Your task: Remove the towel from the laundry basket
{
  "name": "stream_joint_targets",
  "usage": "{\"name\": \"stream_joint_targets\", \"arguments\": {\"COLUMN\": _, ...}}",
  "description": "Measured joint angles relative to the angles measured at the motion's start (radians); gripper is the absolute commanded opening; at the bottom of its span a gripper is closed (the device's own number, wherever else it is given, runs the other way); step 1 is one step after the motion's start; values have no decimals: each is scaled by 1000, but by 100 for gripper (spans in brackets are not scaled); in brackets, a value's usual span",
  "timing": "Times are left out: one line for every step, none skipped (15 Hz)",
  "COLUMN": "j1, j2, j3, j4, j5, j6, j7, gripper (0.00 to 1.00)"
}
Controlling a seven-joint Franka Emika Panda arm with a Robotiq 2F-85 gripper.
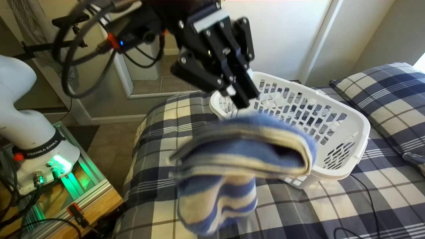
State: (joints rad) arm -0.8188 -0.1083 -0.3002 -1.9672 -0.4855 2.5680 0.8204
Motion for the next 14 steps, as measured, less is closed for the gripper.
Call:
{"name": "stream_joint_targets", "arguments": {"j1": -1, "j2": 25, "j3": 0, "j4": 10, "j5": -48, "j6": -36, "j7": 27, "gripper": 62}}
{"name": "stream_joint_targets", "arguments": {"j1": 2, "j2": 38, "j3": 6, "j4": 19, "j5": -61, "j6": -100, "j7": 31, "gripper": 69}}
{"name": "stream_joint_targets", "arguments": {"j1": 15, "j2": 41, "j3": 11, "j4": 28, "j5": -59, "j6": -174, "j7": 18, "gripper": 77}}
{"name": "stream_joint_targets", "arguments": {"j1": 39, "j2": 36, "j3": 13, "j4": 36, "j5": -52, "j6": -251, "j7": -5, "gripper": 83}}
{"name": "stream_joint_targets", "arguments": {"j1": 60, "j2": 23, "j3": 23, "j4": 40, "j5": -42, "j6": -329, "j7": -33, "gripper": 91}}
{"name": "stream_joint_targets", "arguments": {"j1": 85, "j2": 6, "j3": 30, "j4": 41, "j5": -30, "j6": -403, "j7": -62, "gripper": 97}}
{"name": "stream_joint_targets", "arguments": {"j1": 118, "j2": -14, "j3": 32, "j4": 41, "j5": -13, "j6": -473, "j7": -91, "gripper": 100}}
{"name": "stream_joint_targets", "arguments": {"j1": 150, "j2": -35, "j3": 34, "j4": 39, "j5": 6, "j6": -538, "j7": -122, "gripper": 100}}
{"name": "stream_joint_targets", "arguments": {"j1": 182, "j2": -55, "j3": 35, "j4": 36, "j5": 23, "j6": -598, "j7": -152, "gripper": 100}}
{"name": "stream_joint_targets", "arguments": {"j1": 209, "j2": -73, "j3": 35, "j4": 33, "j5": 35, "j6": -649, "j7": -184, "gripper": 100}}
{"name": "stream_joint_targets", "arguments": {"j1": 235, "j2": -90, "j3": 35, "j4": 31, "j5": 45, "j6": -693, "j7": -218, "gripper": 100}}
{"name": "stream_joint_targets", "arguments": {"j1": 259, "j2": -105, "j3": 34, "j4": 30, "j5": 55, "j6": -729, "j7": -255, "gripper": 100}}
{"name": "stream_joint_targets", "arguments": {"j1": 280, "j2": -120, "j3": 32, "j4": 29, "j5": 67, "j6": -763, "j7": -295, "gripper": 100}}
{"name": "stream_joint_targets", "arguments": {"j1": 299, "j2": -136, "j3": 29, "j4": 29, "j5": 77, "j6": -792, "j7": -339, "gripper": 100}}
